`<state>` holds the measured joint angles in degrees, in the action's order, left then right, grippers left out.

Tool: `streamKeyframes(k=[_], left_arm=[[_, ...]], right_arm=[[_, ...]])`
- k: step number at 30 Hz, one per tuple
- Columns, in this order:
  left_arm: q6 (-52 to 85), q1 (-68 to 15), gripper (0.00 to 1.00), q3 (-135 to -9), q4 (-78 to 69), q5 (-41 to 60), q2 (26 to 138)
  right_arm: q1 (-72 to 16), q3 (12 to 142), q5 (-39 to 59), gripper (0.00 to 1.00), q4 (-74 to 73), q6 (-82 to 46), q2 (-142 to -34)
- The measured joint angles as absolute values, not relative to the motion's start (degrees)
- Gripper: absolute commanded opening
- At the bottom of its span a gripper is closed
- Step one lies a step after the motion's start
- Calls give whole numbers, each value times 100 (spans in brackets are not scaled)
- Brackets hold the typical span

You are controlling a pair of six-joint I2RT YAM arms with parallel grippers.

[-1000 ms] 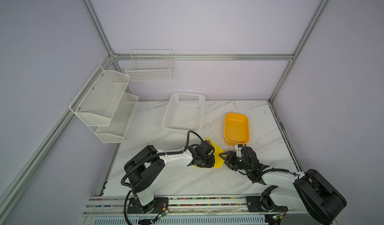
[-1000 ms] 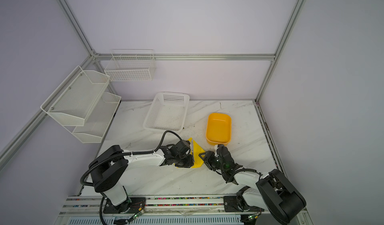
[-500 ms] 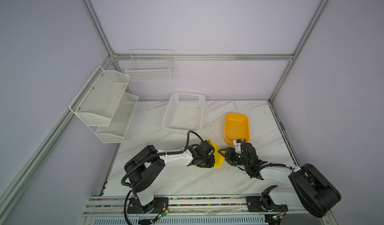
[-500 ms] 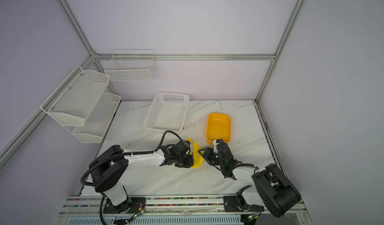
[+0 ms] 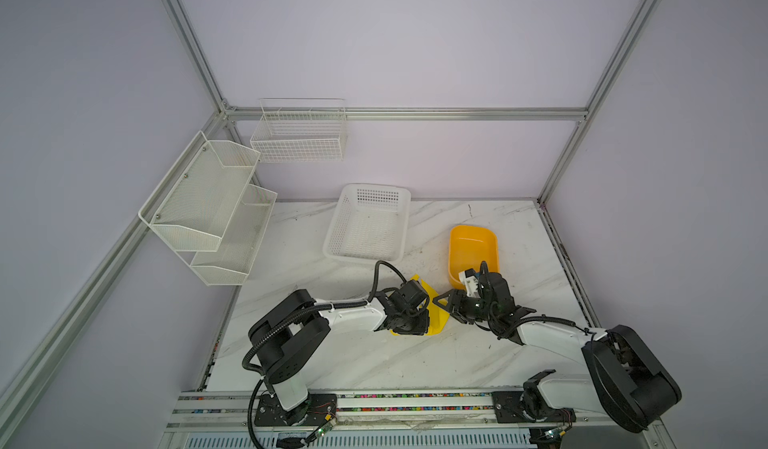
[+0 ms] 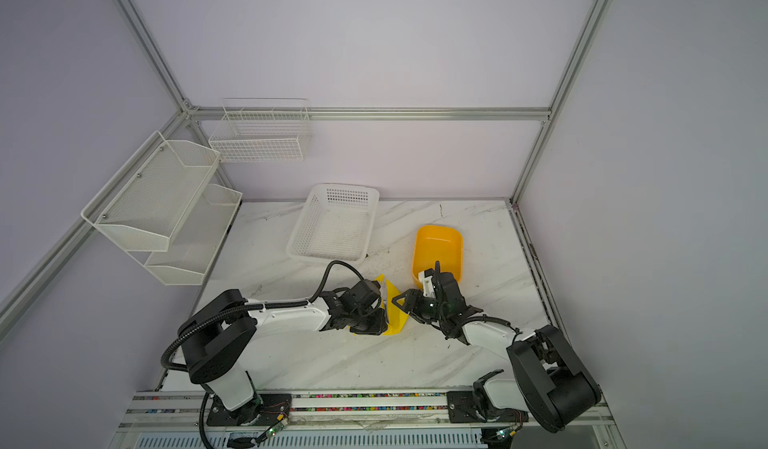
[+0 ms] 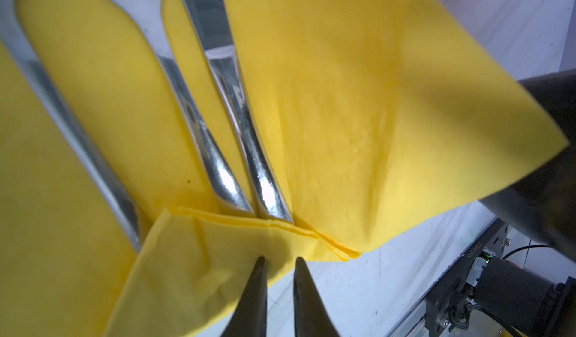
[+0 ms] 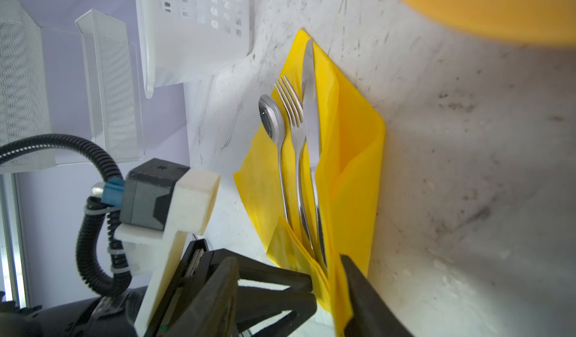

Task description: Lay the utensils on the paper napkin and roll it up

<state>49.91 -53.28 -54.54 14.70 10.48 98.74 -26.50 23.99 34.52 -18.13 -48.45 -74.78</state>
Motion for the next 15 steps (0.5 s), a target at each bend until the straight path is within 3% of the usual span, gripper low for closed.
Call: streamKeyframes(k=[15], left_arm=[[4995,-5328,16,-5454,1568,1022,9874]], right_arm=[[-2786,2845,3741,35,-1044,-4418,-7876]])
